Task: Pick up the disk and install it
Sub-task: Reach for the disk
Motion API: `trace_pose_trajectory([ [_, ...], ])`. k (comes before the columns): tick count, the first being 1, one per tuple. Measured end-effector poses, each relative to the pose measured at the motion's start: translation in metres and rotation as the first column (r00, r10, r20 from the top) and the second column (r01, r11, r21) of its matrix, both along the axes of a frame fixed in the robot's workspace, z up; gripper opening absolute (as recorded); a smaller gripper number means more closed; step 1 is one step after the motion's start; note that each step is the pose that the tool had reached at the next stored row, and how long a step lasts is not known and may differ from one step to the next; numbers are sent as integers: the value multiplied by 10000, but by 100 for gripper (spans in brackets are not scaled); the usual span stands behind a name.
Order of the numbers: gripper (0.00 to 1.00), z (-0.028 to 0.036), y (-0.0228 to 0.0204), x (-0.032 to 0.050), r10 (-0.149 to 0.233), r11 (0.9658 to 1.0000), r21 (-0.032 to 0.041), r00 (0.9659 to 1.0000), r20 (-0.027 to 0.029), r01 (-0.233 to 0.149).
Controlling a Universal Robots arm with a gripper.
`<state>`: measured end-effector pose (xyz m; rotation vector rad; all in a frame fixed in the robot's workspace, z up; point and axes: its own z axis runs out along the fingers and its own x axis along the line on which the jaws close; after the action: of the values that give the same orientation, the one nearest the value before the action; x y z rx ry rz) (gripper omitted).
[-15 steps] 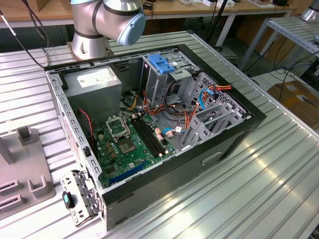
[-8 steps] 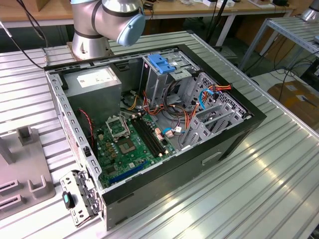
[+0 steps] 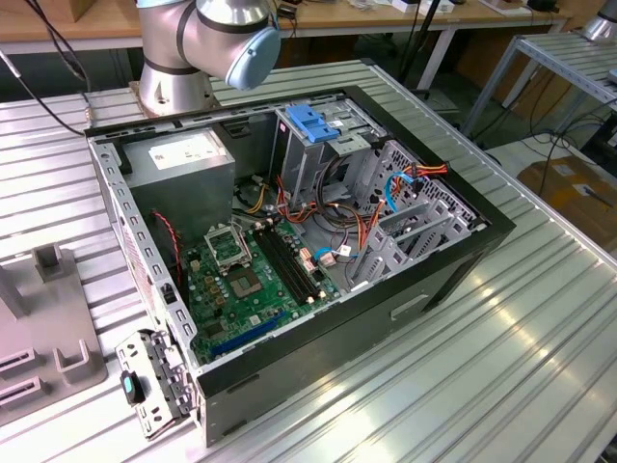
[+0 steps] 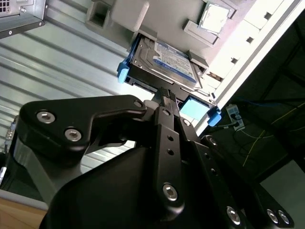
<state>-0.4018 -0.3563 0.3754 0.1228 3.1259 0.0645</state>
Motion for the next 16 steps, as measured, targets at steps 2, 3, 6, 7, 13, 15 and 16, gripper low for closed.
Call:
trace_pose_trajectory([
  [2, 11, -1, 0, 0, 0, 10000, 1, 10000, 2, 0],
  [3, 11, -3, 0, 0, -1, 10000, 2, 10000, -10, 1],
  [6, 11, -8, 0, 0, 0, 10000, 1, 9997, -243, 0],
  [7, 11, -9, 0, -1, -1, 10000, 2, 9996, -282, 1],
  [13, 11, -13, 0, 0, 22, 10000, 1, 9996, -287, -22],
  [15, 11, -29, 0, -7, 97, 10000, 0, 9995, -288, -97],
  [16, 11, -36, 0, -12, 130, 9999, 0, 9995, -287, -130],
])
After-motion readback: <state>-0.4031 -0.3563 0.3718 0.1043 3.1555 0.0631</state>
